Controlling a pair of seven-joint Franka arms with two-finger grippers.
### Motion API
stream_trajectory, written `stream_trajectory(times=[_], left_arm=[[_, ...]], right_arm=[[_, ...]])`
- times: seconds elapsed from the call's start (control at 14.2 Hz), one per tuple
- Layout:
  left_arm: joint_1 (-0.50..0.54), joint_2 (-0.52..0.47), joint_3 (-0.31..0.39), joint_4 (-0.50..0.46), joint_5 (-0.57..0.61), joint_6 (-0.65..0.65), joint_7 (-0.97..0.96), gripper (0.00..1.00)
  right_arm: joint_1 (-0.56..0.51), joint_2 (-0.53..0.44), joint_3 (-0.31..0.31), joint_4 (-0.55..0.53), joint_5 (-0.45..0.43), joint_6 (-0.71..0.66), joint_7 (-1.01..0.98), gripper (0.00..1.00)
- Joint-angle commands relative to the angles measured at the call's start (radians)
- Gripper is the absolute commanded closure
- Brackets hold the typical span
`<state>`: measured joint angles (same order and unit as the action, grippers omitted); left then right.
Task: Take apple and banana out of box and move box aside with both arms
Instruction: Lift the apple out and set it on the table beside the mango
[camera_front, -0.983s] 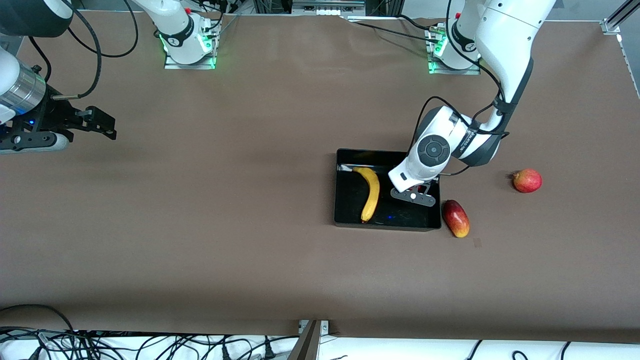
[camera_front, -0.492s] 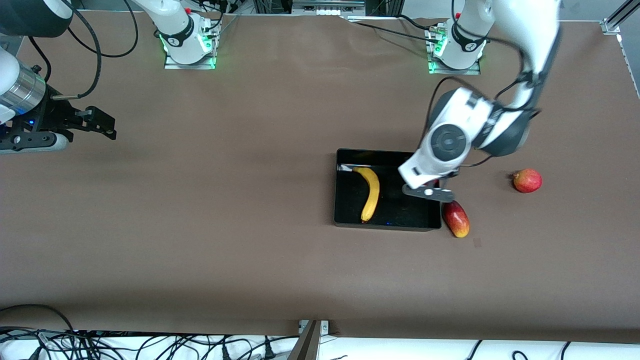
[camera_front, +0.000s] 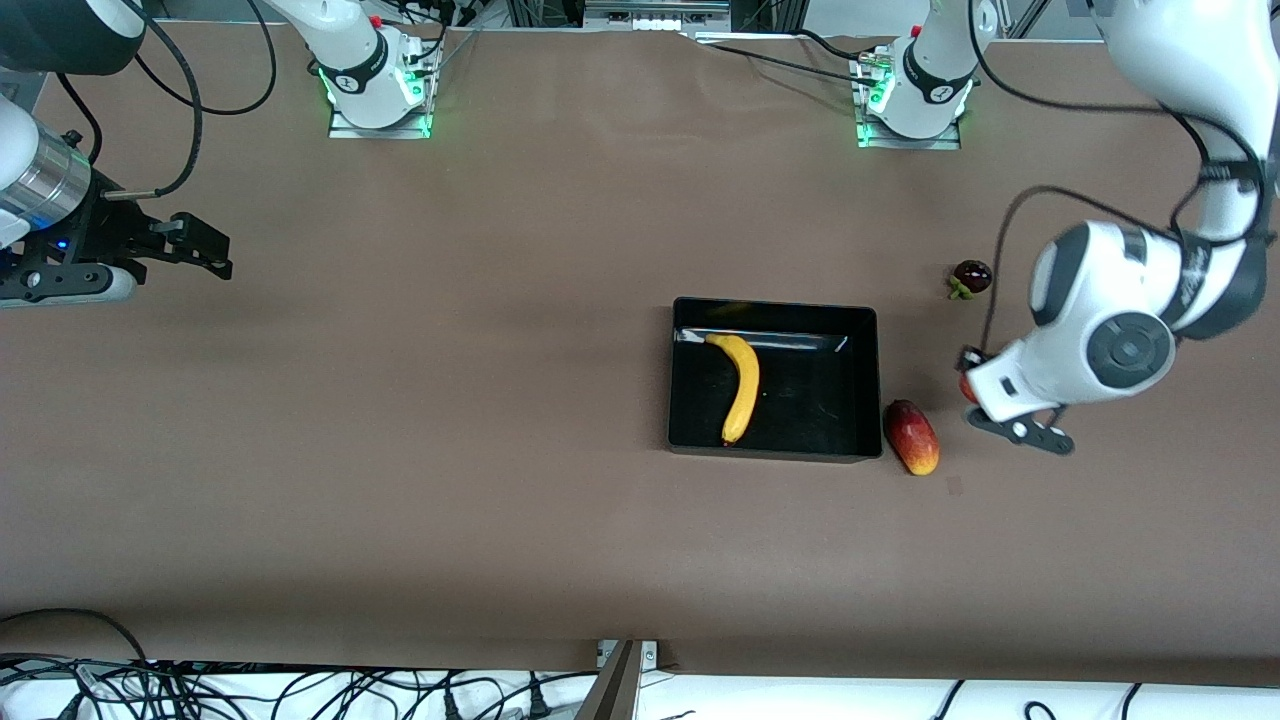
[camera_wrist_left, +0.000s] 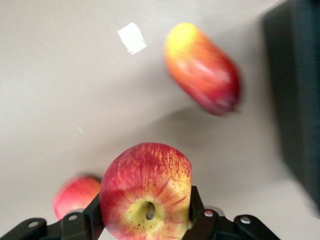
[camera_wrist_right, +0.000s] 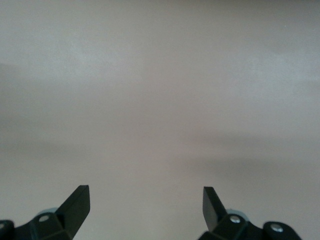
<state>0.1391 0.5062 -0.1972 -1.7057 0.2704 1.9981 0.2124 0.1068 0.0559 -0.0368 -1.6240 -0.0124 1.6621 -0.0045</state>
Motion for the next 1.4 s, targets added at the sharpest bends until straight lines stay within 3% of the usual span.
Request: stream_trajectory(times=[0.0, 0.14, 0.21, 0.28, 0.35, 0.56, 0.7, 0.84, 0.98, 1.19, 1.33], left_arm=[[0.051, 0.110, -0.016, 0.006, 0.050, 0.157, 0.090, 0.75], [0.068, 0.138, -0.016, 0.005, 0.053, 0.188, 0.091, 0.74], [0.068, 0.138, -0.016, 0.003, 0.052, 0.185, 0.090, 0.69], [0.068, 0.138, -0.016, 0.003, 0.052, 0.182, 0.090, 0.15], [0.068, 0.132, -0.018, 0.005, 0.052, 0.174, 0.091, 0.00], [0.059, 0.046, -0.060, 0.015, 0.036, 0.035, 0.079, 0.00], [0.059, -0.035, -0.161, 0.032, 0.000, -0.074, 0.053, 0.00], [0.054, -0.044, -0.244, 0.082, -0.074, -0.140, -0.083, 0.00], [0.002, -0.023, -0.292, 0.127, -0.108, -0.150, -0.262, 0.00], [-0.154, 0.093, -0.292, 0.202, -0.103, -0.134, -0.599, 0.00], [-0.193, 0.170, -0.291, 0.229, -0.096, -0.023, -0.727, 0.00]], right_arm=[[-0.006, 0.001, 0.003, 0.012, 0.002, -0.005, 0.003, 0.00], [-0.006, 0.001, 0.003, 0.012, 0.002, -0.005, 0.003, 0.00], [-0.006, 0.001, 0.005, 0.012, 0.002, -0.005, 0.003, 0.00], [-0.006, 0.001, 0.005, 0.012, 0.002, -0.005, 0.003, 0.00], [-0.006, 0.001, 0.003, 0.012, 0.002, -0.005, 0.003, 0.00], [-0.006, 0.001, 0.003, 0.013, 0.002, -0.005, 0.003, 0.00], [-0.006, 0.001, 0.003, 0.012, 0.002, -0.005, 0.003, 0.00], [-0.006, 0.001, 0.003, 0.012, 0.002, -0.005, 0.003, 0.00], [-0.006, 0.001, 0.003, 0.012, 0.002, -0.005, 0.003, 0.00], [-0.006, 0.001, 0.003, 0.012, 0.002, -0.008, 0.003, 0.00], [-0.006, 0.001, 0.003, 0.012, 0.002, -0.008, 0.003, 0.00]])
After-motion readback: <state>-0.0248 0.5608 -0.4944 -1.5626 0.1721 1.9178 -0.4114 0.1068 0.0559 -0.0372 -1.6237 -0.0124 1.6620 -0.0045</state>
